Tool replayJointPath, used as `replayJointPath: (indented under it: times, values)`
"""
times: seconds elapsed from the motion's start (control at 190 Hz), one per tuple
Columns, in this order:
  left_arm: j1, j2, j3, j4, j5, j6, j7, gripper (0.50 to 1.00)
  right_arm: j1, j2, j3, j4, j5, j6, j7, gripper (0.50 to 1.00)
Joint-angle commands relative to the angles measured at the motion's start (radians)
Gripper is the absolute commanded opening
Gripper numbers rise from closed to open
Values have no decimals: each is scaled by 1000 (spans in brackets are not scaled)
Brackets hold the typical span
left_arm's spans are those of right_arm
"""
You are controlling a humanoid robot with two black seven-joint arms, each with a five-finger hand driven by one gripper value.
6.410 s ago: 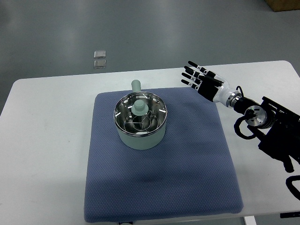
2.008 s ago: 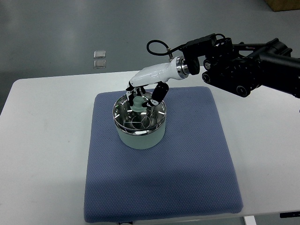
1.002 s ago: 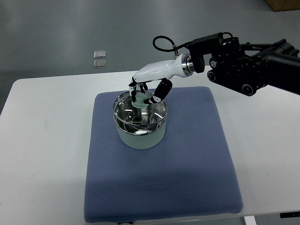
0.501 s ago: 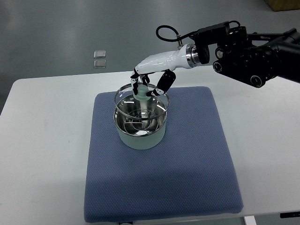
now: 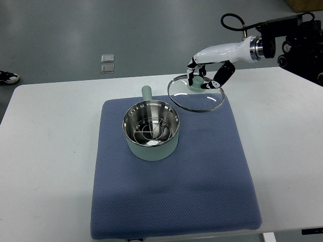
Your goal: Open lid and place right of pot
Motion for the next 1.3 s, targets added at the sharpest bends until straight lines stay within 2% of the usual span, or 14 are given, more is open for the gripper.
replayJointPath:
  times: [0.0, 0.459, 0.527, 0.543, 0.548, 0.553, 0.559, 0.564, 0.575, 0.596, 0.849, 0.944, 1.154, 1.297]
  values:
    - [1, 0, 1, -2, 2, 0, 0, 1000, -46, -25, 2, 0, 0, -19, 0, 500]
    - [0, 0, 1, -3, 5, 0, 0, 1000, -221, -10, 5, 0, 3, -114, 0, 500]
    - [0, 0, 1, -2, 5, 0, 0, 1000, -224, -10, 46, -1, 24, -115, 0, 635]
    - [0, 0, 1, -2, 5, 0, 0, 1000, -224, -11, 77, -1, 41, -115, 0, 723]
    - [0, 0, 1, -2, 5, 0, 0, 1000, -224, -11, 77, -1, 41, -115, 0, 723]
    - [0, 0, 1, -2, 5, 0, 0, 1000, -225, -13, 94, -1, 52, -115, 0, 780]
    - [0, 0, 1, -2, 5, 0, 0, 1000, -225, -13, 94, -1, 52, -115, 0, 780]
    - [0, 0, 1, -2, 5, 0, 0, 1000, -227, -13, 110, -1, 61, -114, 0, 835]
    - [0, 0, 1, -2, 5, 0, 0, 1000, -227, -13, 126, -3, 73, -112, 0, 882]
    - [0, 0, 1, -2, 5, 0, 0, 1000, -230, -13, 163, -7, 96, -105, 0, 932]
    - [0, 0, 1, -5, 5, 0, 0, 1000, -330, 1, 428, -82, 385, -91, 0, 932]
    - [0, 0, 1, -5, 5, 0, 0, 1000, -416, 72, 473, -112, 632, -77, 0, 934]
    - [0, 0, 1, -5, 6, 0, 0, 1000, -534, 155, 575, -142, 1250, -76, -394, 936]
    - [0, 0, 1, -5, 5, 0, 0, 1000, -601, 165, 664, -158, 1535, -53, -480, 936]
